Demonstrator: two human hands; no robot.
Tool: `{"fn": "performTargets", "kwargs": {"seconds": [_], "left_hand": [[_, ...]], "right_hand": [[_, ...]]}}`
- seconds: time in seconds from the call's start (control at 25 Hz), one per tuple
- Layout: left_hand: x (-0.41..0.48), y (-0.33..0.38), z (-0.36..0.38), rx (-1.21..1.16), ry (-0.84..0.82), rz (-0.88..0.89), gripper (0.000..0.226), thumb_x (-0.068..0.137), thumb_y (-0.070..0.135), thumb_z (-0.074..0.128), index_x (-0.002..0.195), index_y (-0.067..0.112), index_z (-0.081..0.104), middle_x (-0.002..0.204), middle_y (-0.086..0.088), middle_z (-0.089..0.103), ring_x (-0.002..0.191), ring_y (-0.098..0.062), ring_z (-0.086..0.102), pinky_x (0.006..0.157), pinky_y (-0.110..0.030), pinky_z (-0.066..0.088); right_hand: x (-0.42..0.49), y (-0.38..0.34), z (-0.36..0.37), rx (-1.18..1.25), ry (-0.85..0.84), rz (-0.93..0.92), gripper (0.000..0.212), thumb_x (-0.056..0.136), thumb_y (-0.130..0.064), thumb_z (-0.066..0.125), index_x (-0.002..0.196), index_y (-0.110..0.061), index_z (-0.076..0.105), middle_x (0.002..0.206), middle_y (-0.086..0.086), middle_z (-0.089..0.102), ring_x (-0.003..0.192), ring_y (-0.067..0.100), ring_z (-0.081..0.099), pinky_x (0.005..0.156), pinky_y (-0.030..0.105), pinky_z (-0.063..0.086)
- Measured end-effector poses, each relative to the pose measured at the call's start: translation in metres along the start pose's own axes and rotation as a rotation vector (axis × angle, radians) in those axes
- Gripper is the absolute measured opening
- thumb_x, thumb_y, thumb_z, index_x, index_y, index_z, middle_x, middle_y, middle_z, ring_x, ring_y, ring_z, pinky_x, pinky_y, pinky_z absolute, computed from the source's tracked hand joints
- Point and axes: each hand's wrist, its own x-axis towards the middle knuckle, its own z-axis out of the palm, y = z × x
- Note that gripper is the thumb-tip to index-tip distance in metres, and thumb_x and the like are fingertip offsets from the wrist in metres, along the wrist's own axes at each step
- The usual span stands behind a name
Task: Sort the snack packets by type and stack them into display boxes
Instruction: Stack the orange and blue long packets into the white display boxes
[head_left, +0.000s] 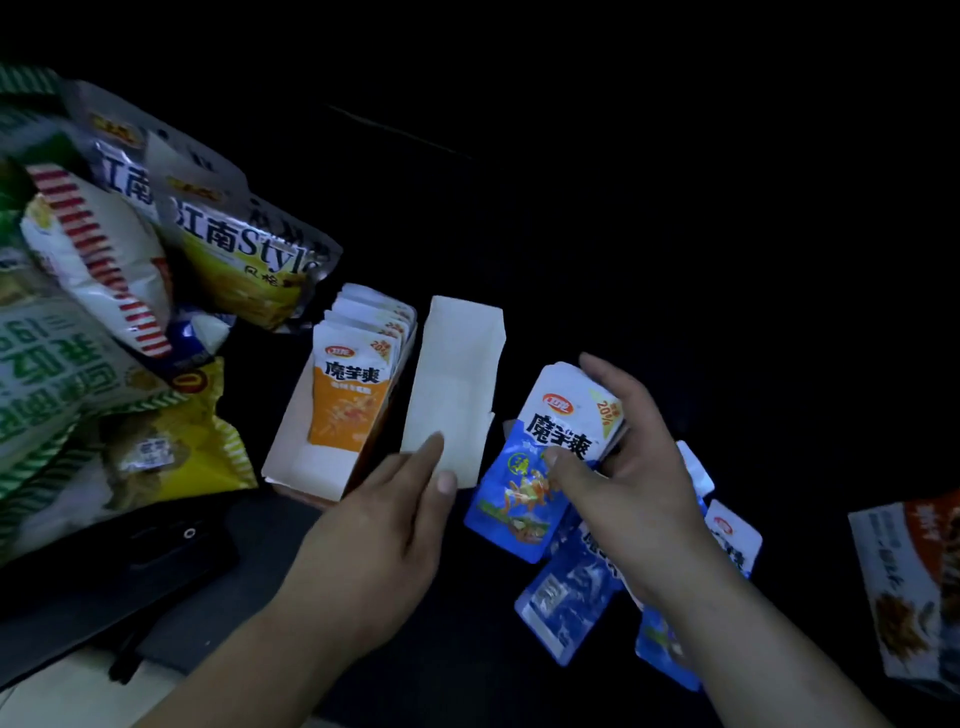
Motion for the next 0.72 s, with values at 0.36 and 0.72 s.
{"fn": "performTargets", "kwargs": {"seconds": [0.36, 0.72], "left_hand": [[-0.036, -0.032, -0.006, 0.019, 0.116, 0.036, 0.055, 0.104, 0.059, 0.034, 0.144, 0.03, 0.057, 0.121, 0.026, 0.064, 0.116, 0.003, 0.058, 0.089, -0.029, 0.055], [-0.037, -0.033, -0.005, 0.054, 0.163, 0.04, 0.056, 0.105, 0.059, 0.032, 0.143, 0.027, 0.057, 0.121, 0.024, 0.063, 0.114, -0.002, 0.058, 0.084, -0.034, 0.057]], "right_hand": [[0.032, -0.052, 0.017, 0.044, 0.02, -0.368, 0.068, 0.094, 0.002, 0.068, 0.138, -0.046, 0.046, 0.126, -0.021, 0.062, 0.114, 0.003, 0.066, 0.085, 0.025, 0.061], [0.067, -0.01, 0.066, -0.55, 0.127, -0.631, 0.065, 0.089, -0.009, 0.071, 0.146, -0.032, 0.049, 0.131, 0.002, 0.051, 0.125, 0.018, 0.049, 0.098, 0.025, 0.047]]}}
